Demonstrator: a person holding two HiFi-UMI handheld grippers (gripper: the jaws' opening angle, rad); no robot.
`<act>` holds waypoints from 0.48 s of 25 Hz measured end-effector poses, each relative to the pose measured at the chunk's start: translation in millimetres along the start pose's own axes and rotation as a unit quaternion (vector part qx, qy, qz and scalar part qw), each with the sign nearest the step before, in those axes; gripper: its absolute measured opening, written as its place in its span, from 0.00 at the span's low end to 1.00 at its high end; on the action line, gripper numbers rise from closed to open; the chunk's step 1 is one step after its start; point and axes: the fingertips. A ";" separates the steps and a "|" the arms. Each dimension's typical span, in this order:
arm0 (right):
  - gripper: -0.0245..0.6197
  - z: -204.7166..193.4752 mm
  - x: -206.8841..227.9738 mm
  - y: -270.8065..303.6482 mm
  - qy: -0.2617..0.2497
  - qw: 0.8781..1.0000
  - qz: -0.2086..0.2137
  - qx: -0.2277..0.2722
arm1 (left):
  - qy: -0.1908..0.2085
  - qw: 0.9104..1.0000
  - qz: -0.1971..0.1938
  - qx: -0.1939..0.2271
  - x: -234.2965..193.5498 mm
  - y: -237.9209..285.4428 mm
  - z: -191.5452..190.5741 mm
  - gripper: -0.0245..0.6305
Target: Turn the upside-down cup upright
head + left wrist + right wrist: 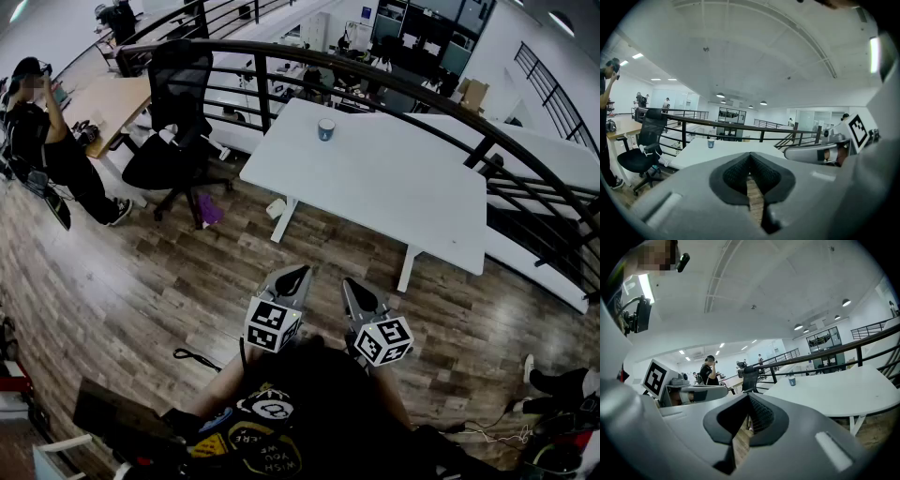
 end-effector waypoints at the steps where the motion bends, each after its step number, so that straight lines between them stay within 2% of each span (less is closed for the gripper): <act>1: 0.04 -1.1 -0.5 2.1 0.000 1.000 -0.002 -0.001 | 0.001 1.000 -0.001 0.003 -2.8 -0.3 1.7 0.04; 12: 0.04 -12.1 0.2 8.3 0.001 1.000 -0.017 -0.017 | 0.002 1.000 -0.007 -0.005 -10.9 1.5 -2.4 0.04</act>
Point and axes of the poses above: the fingertips, and each gripper's own axes: y forward along the fingers, x to its right, z out of its top, and after that the axes turned 3 degrees about -z, right-handed
